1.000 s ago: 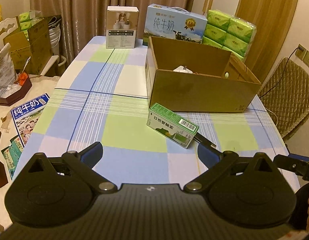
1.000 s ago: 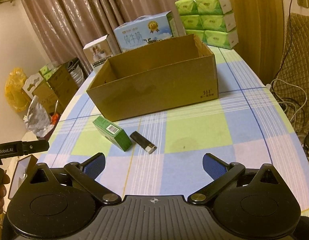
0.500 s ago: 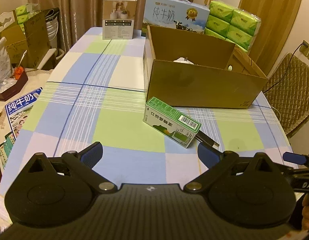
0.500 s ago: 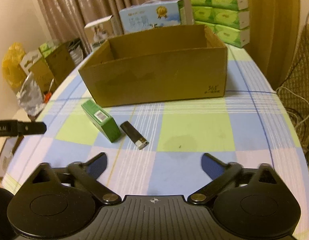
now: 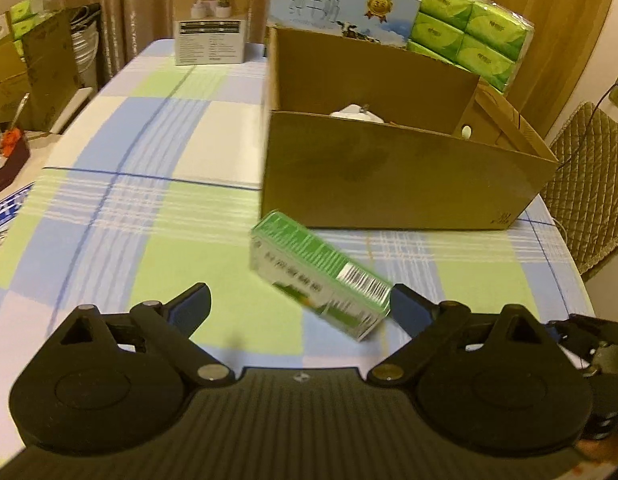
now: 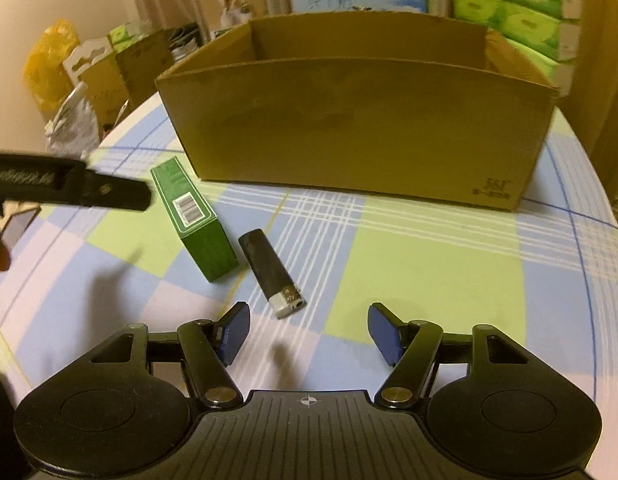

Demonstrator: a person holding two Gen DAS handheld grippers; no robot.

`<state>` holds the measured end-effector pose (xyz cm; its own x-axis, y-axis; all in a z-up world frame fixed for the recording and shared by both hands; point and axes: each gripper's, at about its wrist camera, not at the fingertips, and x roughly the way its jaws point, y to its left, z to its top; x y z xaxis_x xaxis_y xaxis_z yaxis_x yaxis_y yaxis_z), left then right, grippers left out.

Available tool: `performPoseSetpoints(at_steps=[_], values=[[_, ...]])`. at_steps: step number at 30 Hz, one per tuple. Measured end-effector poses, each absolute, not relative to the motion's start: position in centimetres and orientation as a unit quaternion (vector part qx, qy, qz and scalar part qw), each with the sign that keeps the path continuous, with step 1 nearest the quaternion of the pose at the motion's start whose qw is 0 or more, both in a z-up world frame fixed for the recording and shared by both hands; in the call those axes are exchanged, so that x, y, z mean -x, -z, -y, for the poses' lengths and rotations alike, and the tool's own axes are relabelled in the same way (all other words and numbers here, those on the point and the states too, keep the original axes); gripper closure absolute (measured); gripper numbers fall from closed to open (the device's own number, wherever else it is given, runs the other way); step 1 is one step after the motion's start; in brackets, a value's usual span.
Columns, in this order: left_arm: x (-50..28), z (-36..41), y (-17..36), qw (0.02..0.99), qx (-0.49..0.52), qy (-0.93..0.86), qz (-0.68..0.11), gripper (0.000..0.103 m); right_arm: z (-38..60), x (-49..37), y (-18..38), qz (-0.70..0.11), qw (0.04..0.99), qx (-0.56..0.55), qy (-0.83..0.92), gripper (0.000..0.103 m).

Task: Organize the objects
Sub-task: 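Grasp the green-and-white product box with the left tool while the right tool grasps the black lighter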

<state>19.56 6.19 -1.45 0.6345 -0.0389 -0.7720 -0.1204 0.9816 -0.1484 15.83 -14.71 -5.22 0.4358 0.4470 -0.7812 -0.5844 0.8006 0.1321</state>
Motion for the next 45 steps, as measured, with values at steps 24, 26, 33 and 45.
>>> performPoseSetpoints(at_steps=[24, 26, 33, 45], values=[[-22.0, -4.3, 4.7, 0.88, -0.007, 0.024, -0.474, 0.078, 11.8, -16.8, 7.9, -0.434, 0.825, 0.137, -0.335, 0.083], [-20.5, -4.1, 4.6, 0.879, -0.013, 0.034, -0.475, 0.078, 13.0, -16.1, 7.7, -0.446, 0.827, 0.119, -0.319, 0.083], [-17.1, -4.5, 4.5, 0.877, 0.002, 0.049, -0.479, 0.078, 14.4, -13.8, 6.9, -0.435, 0.838, 0.116, -0.308, 0.081], [-17.9, -4.2, 4.4, 0.884, -0.015, 0.048, -0.465, 0.071, 13.4, -13.9, 7.9, -0.419, 0.843, 0.127, -0.312, 0.077]])
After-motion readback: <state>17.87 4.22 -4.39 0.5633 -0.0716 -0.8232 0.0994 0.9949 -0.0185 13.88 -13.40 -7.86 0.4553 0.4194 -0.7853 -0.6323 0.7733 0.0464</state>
